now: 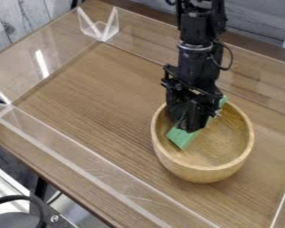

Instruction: Put the green block in the brown bowl

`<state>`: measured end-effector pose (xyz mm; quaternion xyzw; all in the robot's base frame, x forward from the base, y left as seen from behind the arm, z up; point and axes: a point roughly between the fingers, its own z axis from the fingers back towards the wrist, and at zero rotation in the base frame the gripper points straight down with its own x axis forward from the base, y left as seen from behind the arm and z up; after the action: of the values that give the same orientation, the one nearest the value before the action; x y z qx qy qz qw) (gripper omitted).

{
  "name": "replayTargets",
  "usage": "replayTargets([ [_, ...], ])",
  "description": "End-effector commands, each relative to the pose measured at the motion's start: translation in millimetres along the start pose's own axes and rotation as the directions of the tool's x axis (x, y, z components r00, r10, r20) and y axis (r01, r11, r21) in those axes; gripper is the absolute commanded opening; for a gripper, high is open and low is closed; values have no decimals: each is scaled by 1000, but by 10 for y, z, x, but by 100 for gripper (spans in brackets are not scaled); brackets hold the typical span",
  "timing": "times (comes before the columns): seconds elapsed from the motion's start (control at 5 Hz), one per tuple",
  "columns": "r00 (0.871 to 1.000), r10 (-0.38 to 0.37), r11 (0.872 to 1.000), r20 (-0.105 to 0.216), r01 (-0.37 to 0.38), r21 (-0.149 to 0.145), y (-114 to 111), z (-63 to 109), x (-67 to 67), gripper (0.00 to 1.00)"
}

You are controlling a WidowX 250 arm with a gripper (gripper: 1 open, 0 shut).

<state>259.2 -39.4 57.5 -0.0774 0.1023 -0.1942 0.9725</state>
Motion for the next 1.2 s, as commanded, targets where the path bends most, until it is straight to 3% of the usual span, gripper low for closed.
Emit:
replayTargets([
  [0.0, 998, -9, 1000, 64, 7, 18, -23, 159, 104, 100],
  [0.2, 997, -5, 1000, 83, 3, 20, -43, 192, 129, 100],
  [0.6, 999, -9, 999, 46, 7, 46, 32, 113, 133, 100],
  [1.0, 993, -4, 997, 117, -6, 81, 89, 252, 93, 100],
])
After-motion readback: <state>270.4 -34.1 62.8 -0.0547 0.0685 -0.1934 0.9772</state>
